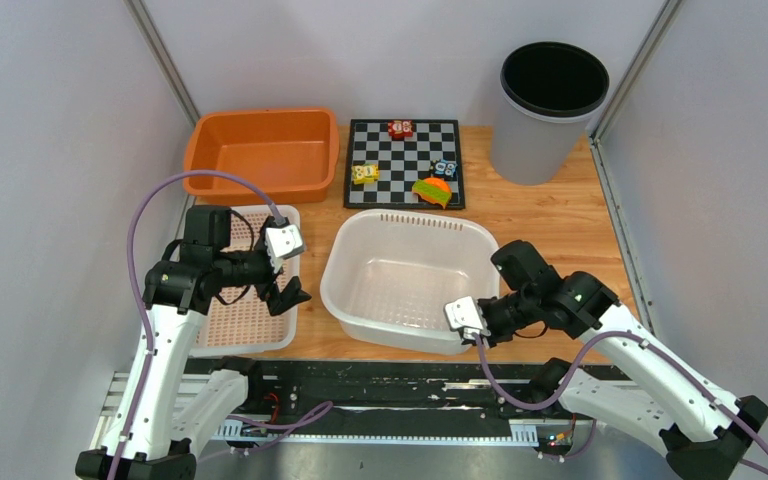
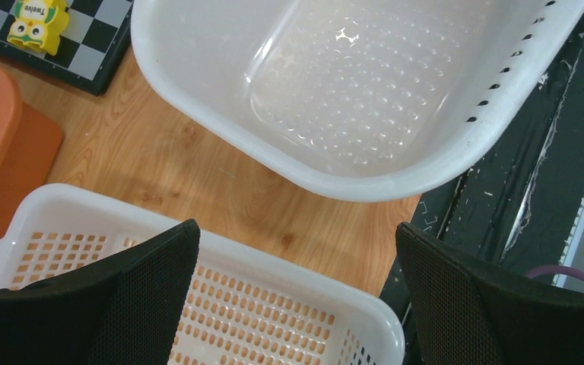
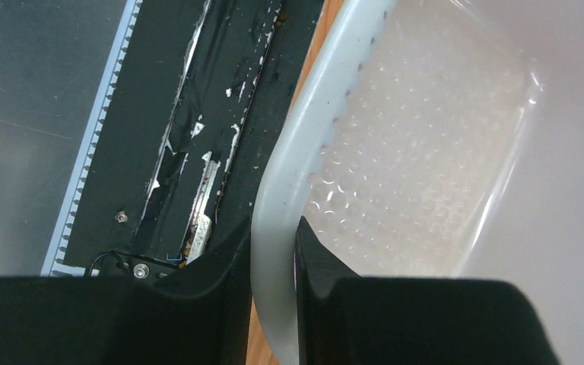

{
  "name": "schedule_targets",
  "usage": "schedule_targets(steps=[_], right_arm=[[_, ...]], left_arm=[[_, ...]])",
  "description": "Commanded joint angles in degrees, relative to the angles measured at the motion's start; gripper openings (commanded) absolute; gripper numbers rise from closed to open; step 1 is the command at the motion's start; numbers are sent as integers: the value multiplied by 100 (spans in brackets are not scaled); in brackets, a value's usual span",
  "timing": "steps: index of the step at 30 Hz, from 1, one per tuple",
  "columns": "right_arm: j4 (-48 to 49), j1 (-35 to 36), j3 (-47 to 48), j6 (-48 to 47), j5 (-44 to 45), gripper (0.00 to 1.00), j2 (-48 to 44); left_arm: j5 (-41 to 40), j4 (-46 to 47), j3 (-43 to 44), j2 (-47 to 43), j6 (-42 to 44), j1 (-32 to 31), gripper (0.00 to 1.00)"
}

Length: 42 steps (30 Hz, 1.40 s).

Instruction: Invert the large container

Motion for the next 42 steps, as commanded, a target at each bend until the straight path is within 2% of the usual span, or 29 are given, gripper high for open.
schedule_targets(steps=[1,9,17,30,36,42], right_arm=[[-490,-45,431,-195,-566,2,-69],[-774,-179,762,-236,-851,2,-44],[-950,-513,1026,-245,-1166,2,-115],[-1185,-1364,1330,-291,-2335,2,300],[-1951,-1872,1715,-824,-3097,2,751],[-2644,-2172,1990,-1435,-3513,2,1171]], left_arm=[[120,33,-47,-18,89,-20,100],[267,-251,131,-51,319,-20,100],[255,-831,880,-28,849,-20,100],[-181,-255,792,21,1305,-20,100],[-7,-493,778,59,2139,-30,100],[-26,-117,755,151,2214,-52,100]])
